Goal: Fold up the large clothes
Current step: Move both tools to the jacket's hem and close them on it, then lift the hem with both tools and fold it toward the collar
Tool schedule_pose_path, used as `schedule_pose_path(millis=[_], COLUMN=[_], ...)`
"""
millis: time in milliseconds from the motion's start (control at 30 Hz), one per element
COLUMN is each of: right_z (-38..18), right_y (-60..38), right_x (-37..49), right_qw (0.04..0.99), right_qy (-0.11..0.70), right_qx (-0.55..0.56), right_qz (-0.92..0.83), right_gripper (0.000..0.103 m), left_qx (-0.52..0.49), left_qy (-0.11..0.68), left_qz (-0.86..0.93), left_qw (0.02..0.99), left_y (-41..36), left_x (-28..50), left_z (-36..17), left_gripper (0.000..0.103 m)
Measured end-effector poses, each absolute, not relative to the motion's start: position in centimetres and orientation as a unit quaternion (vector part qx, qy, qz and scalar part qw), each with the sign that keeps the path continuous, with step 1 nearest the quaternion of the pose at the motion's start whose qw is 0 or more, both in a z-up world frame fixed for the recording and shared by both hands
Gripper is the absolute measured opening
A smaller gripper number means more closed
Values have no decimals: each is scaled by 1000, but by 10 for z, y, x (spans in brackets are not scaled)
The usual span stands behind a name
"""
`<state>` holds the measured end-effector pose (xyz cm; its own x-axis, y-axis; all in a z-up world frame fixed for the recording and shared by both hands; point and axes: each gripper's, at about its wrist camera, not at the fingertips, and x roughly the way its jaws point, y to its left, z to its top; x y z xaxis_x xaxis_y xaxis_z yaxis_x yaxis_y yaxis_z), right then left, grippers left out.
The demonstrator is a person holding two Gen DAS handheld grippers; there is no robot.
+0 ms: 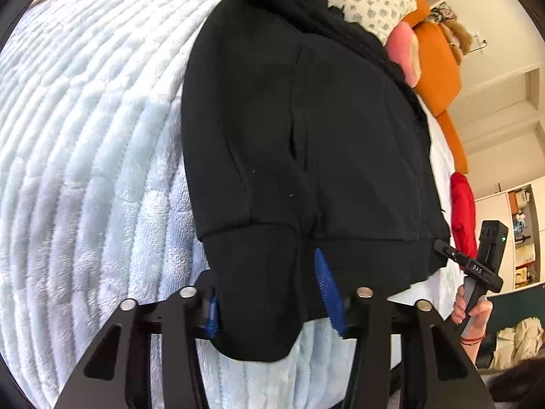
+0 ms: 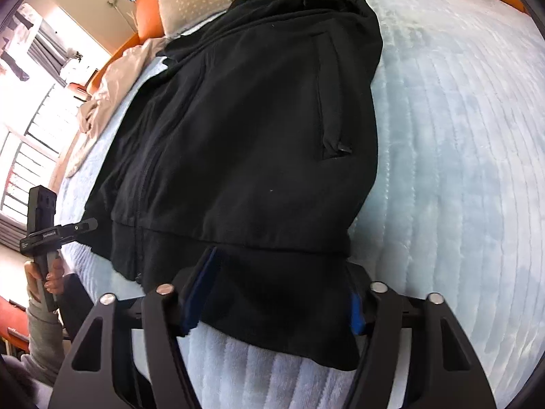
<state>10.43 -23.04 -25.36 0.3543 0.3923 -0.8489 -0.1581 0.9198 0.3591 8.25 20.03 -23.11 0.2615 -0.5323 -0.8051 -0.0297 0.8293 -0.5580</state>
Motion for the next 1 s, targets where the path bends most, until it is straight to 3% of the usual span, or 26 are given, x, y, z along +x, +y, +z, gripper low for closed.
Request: schedule_pose_path(millis=[33, 67, 133, 200, 567, 1000], right_z=[-253, -251, -249, -246, -188, -147], right_y=[-230, -232, -237, -239, -271, -265], right_x=[104, 104, 102, 100, 70, -27], right_qw=[817, 815, 807, 804, 801, 798], right_qy=[540, 539, 539, 536, 481, 515], right_qx=[109, 119, 147, 161, 219, 110], right_qz=[169, 177, 190, 200, 282, 294], right_gripper=[46, 35, 26, 19, 16, 16], left_qx=[-235, -234, -247, -248, -262, -255], left_qy=[587, 588, 584, 581, 496, 495], left_qz=[-158, -154, -167, -170, -247, -251], left_qw=[758, 758, 755, 756, 790, 792], left_y=[199, 200, 201, 200, 196, 200], left_x=[83, 84, 83, 80, 43, -45], left_z=[-234, -234, -231, -224, -139, -90], left_gripper=[32, 27, 16, 14, 12, 13])
